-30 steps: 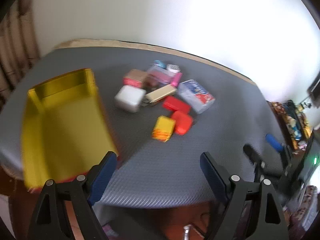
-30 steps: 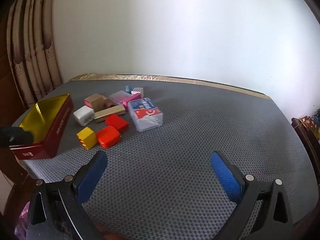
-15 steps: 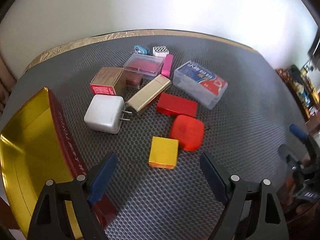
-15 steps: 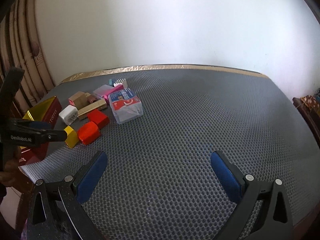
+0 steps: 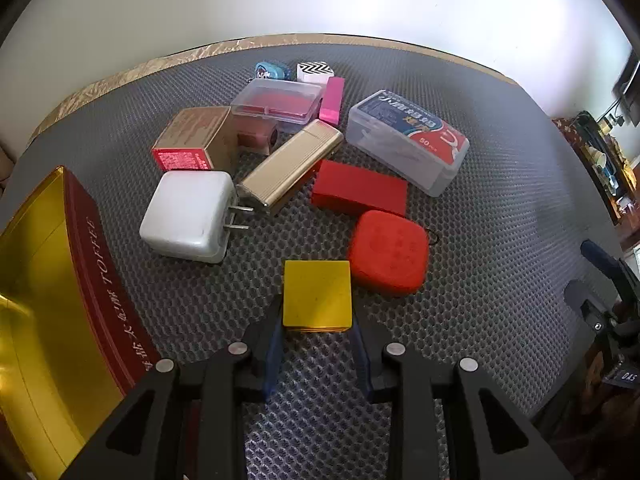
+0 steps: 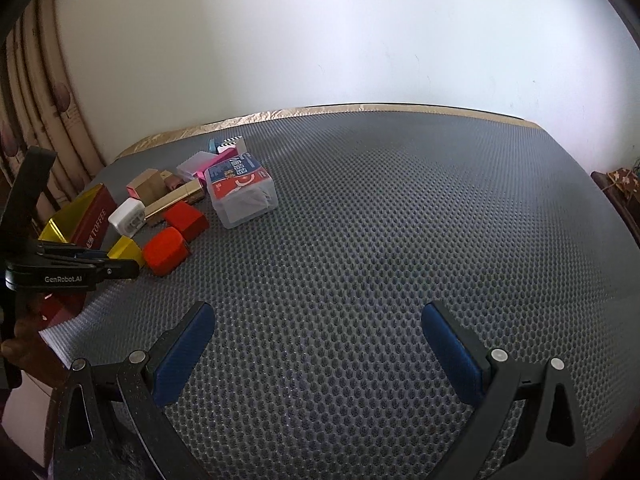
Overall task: Organize rigid objects
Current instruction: 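Grasp the yellow block with the left gripper while the right grasps the floss box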
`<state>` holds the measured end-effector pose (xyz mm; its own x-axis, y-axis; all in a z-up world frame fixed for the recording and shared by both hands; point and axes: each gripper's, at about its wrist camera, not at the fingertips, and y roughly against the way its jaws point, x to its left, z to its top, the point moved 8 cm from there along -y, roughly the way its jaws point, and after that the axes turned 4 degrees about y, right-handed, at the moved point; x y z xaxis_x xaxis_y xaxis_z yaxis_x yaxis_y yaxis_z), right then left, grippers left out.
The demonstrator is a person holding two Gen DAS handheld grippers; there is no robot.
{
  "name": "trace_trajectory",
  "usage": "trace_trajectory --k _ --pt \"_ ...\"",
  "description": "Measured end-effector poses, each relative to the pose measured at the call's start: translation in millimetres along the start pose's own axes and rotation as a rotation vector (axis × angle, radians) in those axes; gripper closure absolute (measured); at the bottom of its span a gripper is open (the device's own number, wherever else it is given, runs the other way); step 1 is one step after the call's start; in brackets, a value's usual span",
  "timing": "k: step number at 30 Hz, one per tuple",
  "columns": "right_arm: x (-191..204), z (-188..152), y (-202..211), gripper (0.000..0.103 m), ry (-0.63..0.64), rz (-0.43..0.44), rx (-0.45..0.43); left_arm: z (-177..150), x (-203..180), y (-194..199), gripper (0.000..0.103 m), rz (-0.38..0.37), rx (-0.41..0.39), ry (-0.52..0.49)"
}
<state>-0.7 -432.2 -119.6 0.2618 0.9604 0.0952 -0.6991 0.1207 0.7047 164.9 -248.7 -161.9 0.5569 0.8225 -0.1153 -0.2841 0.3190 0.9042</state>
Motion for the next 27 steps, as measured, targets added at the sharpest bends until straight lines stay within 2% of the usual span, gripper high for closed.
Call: trace_trajectory --k 7,10,14,18,21,25,27 --pt "2.2 9.0 -2.1 0.001 0.049 0.021 0.002 -0.6 6.5 21.9 0.073 -0.024 -0.068 0.053" --pt "7.7 28.0 -0.3 0.001 0.11 0.039 -0.019 -0.4 -2.4 41.3 0.073 -0.036 -0.104 0.085" --pt "20.8 70.3 -10.4 0.001 0.214 0.075 -0.012 -2.0 -5.6 66.4 0.073 -0.06 -0.135 0.151" --pt "47.3 103.0 -35.4 0.001 0.324 0.138 0.069 -4.1 -2.4 90.4 0.073 -0.049 -0.162 0.22" --pt "63.0 120.0 -58.7 0.001 0.433 0.089 0.089 -6.3 12.6 103.5 0.073 -0.025 -0.171 0.278" --pt "70.9 122.9 -89.9 0.001 0.441 0.125 0.18 -17.5 51.8 111.9 0.073 0.02 -0.16 0.375" --pt "70.7 122.2 -102.4 0.001 0.442 0.112 0.203 -22.4 69.4 111.8 0.073 0.046 -0.152 0.408"
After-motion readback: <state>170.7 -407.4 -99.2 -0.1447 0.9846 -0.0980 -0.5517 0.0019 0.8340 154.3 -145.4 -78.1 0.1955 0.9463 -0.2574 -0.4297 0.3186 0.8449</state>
